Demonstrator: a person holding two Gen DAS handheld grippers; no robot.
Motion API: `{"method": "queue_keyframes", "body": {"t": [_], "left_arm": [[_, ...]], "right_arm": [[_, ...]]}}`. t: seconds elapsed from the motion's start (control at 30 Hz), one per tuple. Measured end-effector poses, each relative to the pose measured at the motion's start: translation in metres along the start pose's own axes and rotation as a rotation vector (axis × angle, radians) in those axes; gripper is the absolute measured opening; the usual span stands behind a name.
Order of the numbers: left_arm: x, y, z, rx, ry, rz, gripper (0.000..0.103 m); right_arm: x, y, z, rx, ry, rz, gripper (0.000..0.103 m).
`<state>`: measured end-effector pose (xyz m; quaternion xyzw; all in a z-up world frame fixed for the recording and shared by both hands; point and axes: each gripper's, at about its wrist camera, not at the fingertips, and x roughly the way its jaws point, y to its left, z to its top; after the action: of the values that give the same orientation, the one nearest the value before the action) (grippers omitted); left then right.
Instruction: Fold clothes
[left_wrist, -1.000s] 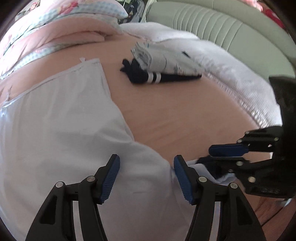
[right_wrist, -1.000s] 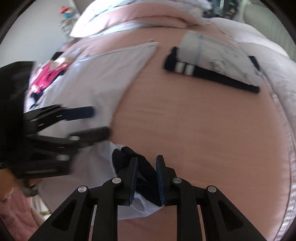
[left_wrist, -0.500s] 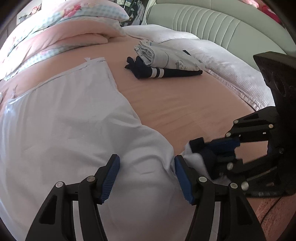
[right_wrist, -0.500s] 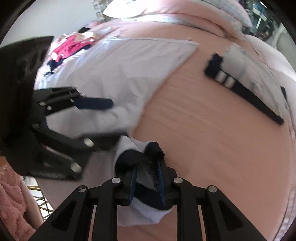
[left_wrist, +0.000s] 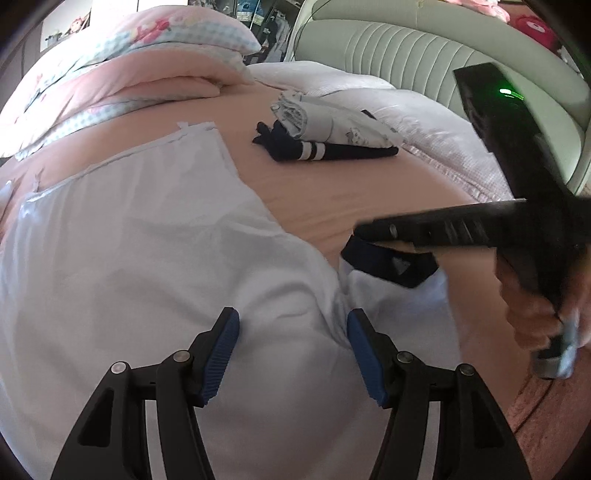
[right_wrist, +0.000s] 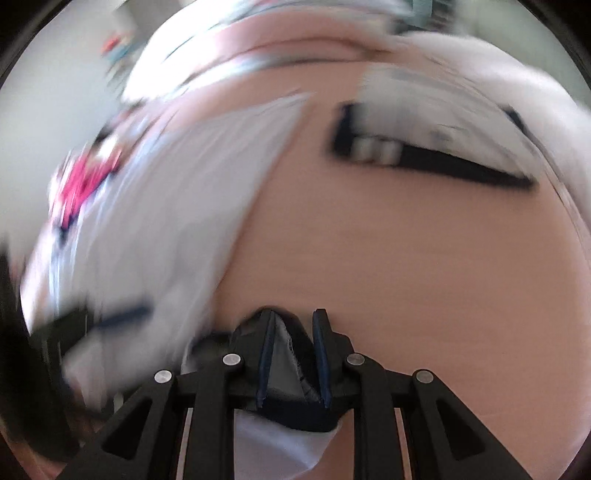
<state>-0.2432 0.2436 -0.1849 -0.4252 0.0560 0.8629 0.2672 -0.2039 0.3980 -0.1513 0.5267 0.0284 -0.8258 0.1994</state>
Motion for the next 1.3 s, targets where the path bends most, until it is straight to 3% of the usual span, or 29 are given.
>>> {"method": "queue_keyframes", "body": {"t": [0.13, 0.47, 0.6, 0.7, 0.77, 0.9, 1.0, 1.07, 1.2, 1.3], "left_arm": [[-0.014, 0.001, 0.006, 0.012, -0.066, 0.064, 0.058], [-0.003, 0.006, 0.002, 0.033, 0.007, 0.056, 0.058], [0.002, -0.001, 0.0, 0.049, 0.008, 0.044, 0.058], [0.006, -0.005, 0.0, 0.057, 0.009, 0.049, 0.058], [0.003, -0.004, 0.0, 0.055, 0.002, 0.047, 0.058], [0.0, 0.0, 0.002, 0.04, 0.0, 0.032, 0.058], [0.002, 0.001, 0.004, 0.03, 0.012, 0.035, 0.058], [0.004, 0.003, 0.004, 0.023, 0.021, 0.033, 0.058], [0.004, 0.003, 0.003, 0.027, 0.027, 0.018, 0.058], [0.005, 0.005, 0.003, 0.03, 0.034, 0.004, 0.058]], "right_arm": [[-0.003, -0.008, -0.002, 0.028, 0.015, 0.005, 0.02], [-0.017, -0.023, -0.017, 0.053, 0.055, -0.015, 0.02], [-0.035, -0.04, -0.041, 0.114, 0.098, 0.035, 0.021], [-0.041, -0.038, -0.049, 0.089, 0.124, 0.1, 0.027], [-0.045, -0.029, -0.045, 0.048, 0.105, 0.069, 0.027], [-0.063, -0.038, -0.019, 0.072, -0.058, -0.051, 0.027], [-0.054, -0.035, 0.001, 0.003, -0.085, -0.129, 0.027], [-0.038, -0.028, 0.003, -0.102, -0.025, -0.118, 0.027], [-0.02, -0.019, 0.0, -0.278, 0.049, -0.068, 0.027], [-0.022, -0.008, -0.002, -0.362, 0.033, 0.053, 0.027]]}}
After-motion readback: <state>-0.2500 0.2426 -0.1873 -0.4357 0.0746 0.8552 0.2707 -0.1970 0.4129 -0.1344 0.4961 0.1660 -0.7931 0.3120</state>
